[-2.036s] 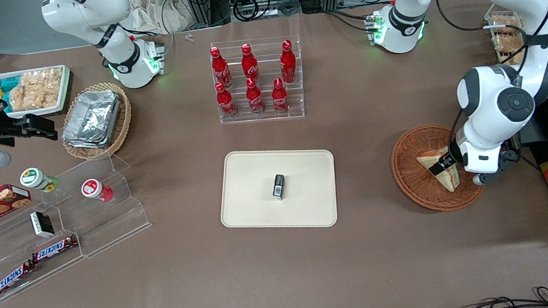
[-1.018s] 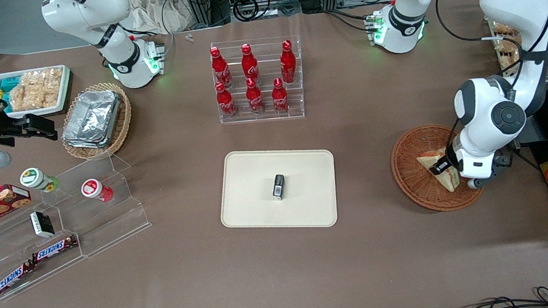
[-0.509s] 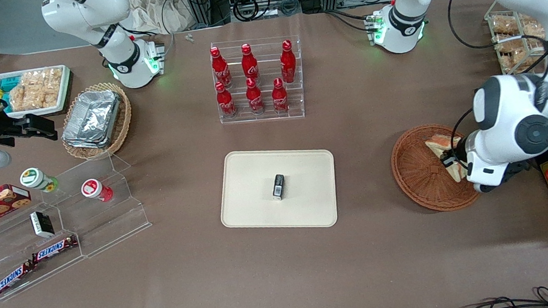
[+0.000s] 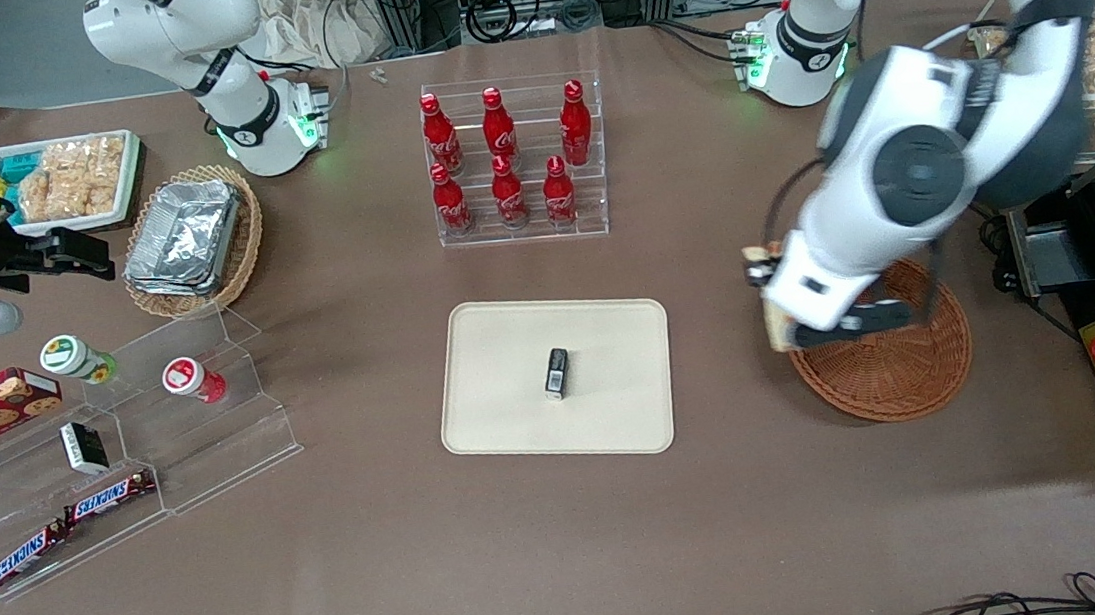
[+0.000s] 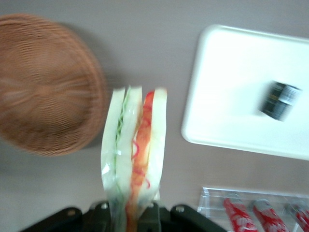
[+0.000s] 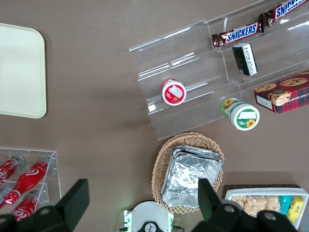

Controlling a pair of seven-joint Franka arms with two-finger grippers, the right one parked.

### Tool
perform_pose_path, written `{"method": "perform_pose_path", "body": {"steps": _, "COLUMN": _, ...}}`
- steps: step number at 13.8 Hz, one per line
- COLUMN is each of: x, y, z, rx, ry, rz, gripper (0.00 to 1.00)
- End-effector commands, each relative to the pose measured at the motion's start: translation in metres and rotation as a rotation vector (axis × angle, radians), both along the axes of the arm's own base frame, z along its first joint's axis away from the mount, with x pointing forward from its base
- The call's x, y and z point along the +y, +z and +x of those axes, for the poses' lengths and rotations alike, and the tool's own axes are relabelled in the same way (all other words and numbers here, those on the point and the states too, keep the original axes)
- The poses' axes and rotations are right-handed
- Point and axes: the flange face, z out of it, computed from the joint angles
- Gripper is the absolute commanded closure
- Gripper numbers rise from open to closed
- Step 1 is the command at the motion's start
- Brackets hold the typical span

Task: Place sandwich from basket to tray
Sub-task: 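Lift the sandwich and carry it with the left gripper to the tray, then lower the sandwich onto the tray beside the black box and release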

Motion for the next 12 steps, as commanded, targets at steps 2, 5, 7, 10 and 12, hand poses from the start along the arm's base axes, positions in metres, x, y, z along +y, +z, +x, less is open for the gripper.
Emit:
{"method": "perform_pose_path", "body": {"steps": 2, "x": -0.062, "y": -0.067, "z": 0.011, "rx": -0.004, "ry": -0.078, "rz": -0.088, "gripper": 1.00}}
{"method": "perform_pose_path", "body": {"steps": 5, "x": -0.075, "y": -0.108, "z": 0.014, "rx": -0.041, "ry": -0.091, "rz": -0.048, "gripper": 1.00}}
{"method": "perform_pose_path", "body": {"steps": 7, "x": -0.098, "y": -0.110, "z": -0.001, "rx": -0.064, "ry": -0.080, "rz": -0.010, "gripper": 1.00}}
{"method": "perform_pose_path", "body": {"steps": 10, "x": -0.111, "y": -0.135, "z": -0.016, "rx": -0.134, "ry": -0.155, "rz": 0.087, "gripper": 1.00}}
{"method": "perform_pose_path", "body": {"steps": 12, "x": -0.112, "y": -0.164, "z": -0.021, "rx": -0.157, "ry": -0.217, "rz": 0.136, "gripper": 0.98}}
